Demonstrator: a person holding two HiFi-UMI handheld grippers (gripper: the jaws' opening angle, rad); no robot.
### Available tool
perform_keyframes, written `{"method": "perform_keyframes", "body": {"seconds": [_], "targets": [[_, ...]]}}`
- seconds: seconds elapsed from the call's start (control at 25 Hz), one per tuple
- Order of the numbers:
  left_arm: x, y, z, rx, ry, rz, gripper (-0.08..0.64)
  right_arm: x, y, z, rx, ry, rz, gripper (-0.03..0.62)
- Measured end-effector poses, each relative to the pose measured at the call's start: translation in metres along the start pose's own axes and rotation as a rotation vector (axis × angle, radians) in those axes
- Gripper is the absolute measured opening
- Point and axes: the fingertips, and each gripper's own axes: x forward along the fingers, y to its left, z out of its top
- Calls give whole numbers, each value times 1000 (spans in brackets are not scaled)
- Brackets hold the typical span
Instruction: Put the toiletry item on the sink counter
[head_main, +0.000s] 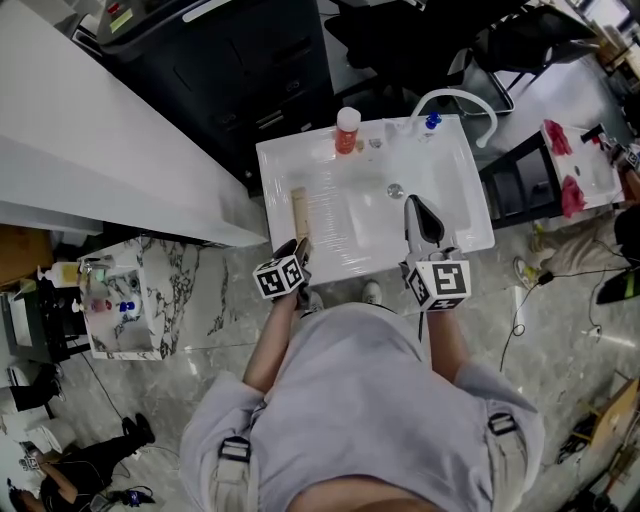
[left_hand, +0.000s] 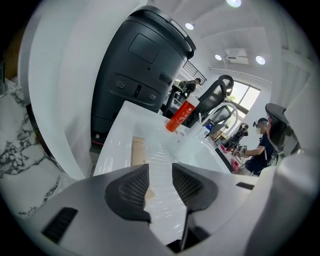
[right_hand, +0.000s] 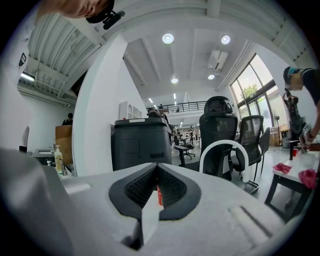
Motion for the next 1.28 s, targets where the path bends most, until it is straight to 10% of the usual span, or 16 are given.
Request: {"method": "perform_keyframes", "body": {"seconds": [0.28, 1.28], "targets": [[-10, 1, 12, 78, -41, 61, 6, 3, 4, 2, -2, -2, 17, 5], [-67, -43, 97, 180, -307, 35, 6, 2, 14, 2, 3, -6, 45, 5]]}}
